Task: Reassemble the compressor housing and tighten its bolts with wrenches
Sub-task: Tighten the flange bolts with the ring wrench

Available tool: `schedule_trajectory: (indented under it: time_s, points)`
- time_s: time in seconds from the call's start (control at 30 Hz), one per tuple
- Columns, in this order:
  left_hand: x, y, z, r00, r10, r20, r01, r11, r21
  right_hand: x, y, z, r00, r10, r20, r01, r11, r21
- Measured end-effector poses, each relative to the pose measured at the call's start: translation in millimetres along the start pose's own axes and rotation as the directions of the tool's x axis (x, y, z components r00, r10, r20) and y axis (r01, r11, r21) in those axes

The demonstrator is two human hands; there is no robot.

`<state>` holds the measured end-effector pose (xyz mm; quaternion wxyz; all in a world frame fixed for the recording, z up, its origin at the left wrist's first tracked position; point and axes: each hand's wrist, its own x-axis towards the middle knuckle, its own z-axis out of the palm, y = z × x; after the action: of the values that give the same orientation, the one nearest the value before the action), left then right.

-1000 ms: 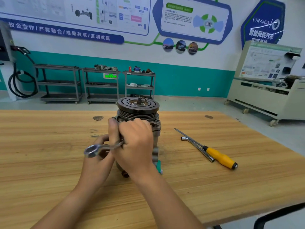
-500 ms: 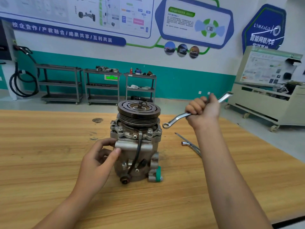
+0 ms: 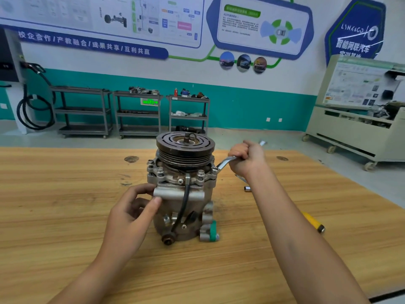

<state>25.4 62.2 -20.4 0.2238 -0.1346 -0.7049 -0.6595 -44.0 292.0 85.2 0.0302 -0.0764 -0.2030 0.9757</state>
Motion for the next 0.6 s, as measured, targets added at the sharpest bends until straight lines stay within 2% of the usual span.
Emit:
schedule_trajectory:
  time_s: [0.13, 0.23, 0.33, 0.47, 0.6]
  points:
    - [-1, 1, 1, 1.000, -0.003, -0.006, 0.003, 1.000, 0.000, -21, -3, -17, 0.983, -0.183, 0.016, 0.179, 0.977, 0.119]
    - [-1, 2, 2, 1.000, 0.001, -0.005, -0.001, 1.000, -0.003, -50, 7, -24, 0.912, -0.406, 0.050, 0.401, 0.911, 0.096]
    - [-2, 3, 2, 1.000, 0.016, -0.004, -0.016, 1.000, -0.009, -78, 24, -34, 0.795, -0.586, 0.155, 0.592, 0.806, 0.006]
    - [-2, 2, 3, 1.000, 0.027, -0.007, -0.027, 0.999, -0.022, -100, 52, -37, 0.640, -0.712, 0.288, 0.762, 0.636, -0.121]
    - [-2, 0, 4, 0.999, 0.036, -0.001, -0.036, 0.999, -0.031, -108, 72, -39, 0.437, -0.793, 0.425, 0.900, 0.381, -0.213]
